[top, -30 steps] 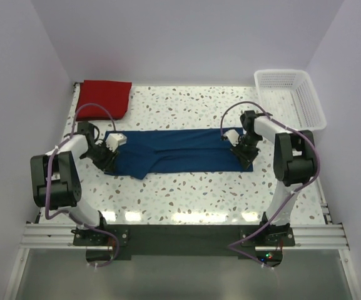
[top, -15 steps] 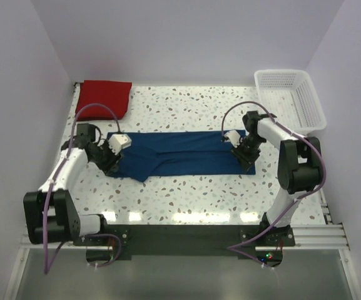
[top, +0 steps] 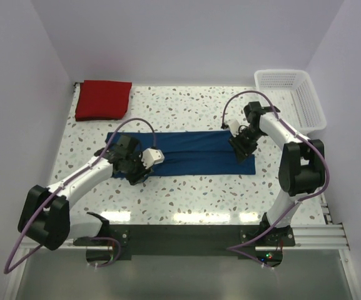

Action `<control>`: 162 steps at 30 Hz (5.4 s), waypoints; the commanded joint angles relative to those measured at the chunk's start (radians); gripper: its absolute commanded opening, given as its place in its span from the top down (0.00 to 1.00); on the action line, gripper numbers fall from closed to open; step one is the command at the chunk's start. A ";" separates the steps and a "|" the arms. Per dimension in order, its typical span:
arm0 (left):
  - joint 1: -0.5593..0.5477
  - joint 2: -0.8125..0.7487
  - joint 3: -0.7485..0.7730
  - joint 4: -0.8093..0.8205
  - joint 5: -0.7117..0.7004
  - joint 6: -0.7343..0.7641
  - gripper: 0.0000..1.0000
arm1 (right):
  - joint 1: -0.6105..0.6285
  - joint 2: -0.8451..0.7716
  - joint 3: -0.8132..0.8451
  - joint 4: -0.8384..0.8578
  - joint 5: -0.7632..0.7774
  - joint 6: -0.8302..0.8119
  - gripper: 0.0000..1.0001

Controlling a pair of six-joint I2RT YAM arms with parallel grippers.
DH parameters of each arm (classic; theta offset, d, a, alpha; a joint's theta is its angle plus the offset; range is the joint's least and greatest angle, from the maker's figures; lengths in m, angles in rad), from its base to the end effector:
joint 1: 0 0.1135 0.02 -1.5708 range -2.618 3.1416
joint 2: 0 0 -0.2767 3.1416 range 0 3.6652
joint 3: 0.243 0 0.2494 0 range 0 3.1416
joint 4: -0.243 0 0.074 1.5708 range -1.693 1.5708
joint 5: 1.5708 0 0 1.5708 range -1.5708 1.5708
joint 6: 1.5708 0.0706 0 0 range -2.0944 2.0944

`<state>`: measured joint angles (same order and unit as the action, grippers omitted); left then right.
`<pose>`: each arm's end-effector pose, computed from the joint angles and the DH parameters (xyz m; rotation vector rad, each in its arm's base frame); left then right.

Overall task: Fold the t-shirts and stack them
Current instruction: Fold the tshirt

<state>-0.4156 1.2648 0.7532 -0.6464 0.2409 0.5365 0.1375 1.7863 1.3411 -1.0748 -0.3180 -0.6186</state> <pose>0.2075 -0.1100 0.1806 1.2989 2.3697 -0.2922 0.3245 0.0672 0.1928 -1.1127 2.7689 0.4467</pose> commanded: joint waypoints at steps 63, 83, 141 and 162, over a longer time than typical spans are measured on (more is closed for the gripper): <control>-0.080 0.410 0.414 0.318 -0.083 -0.231 0.69 | 0.002 0.084 0.039 0.012 -0.052 0.005 0.66; 0.143 0.333 0.221 0.128 -0.098 -0.253 0.73 | 0.102 0.300 0.262 0.134 0.045 0.074 0.66; 0.040 0.988 0.905 0.177 0.064 -0.287 0.67 | 0.332 0.183 -0.129 0.035 -0.047 -0.003 0.70; 0.181 0.596 0.766 0.293 0.376 -0.181 0.51 | 0.405 0.024 0.168 0.206 -0.583 0.368 0.60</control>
<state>-0.2466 2.1067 1.6138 -0.4633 0.5072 0.3355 0.6758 1.9419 1.4990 -0.8963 -0.8375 -0.2798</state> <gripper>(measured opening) 0.481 0.401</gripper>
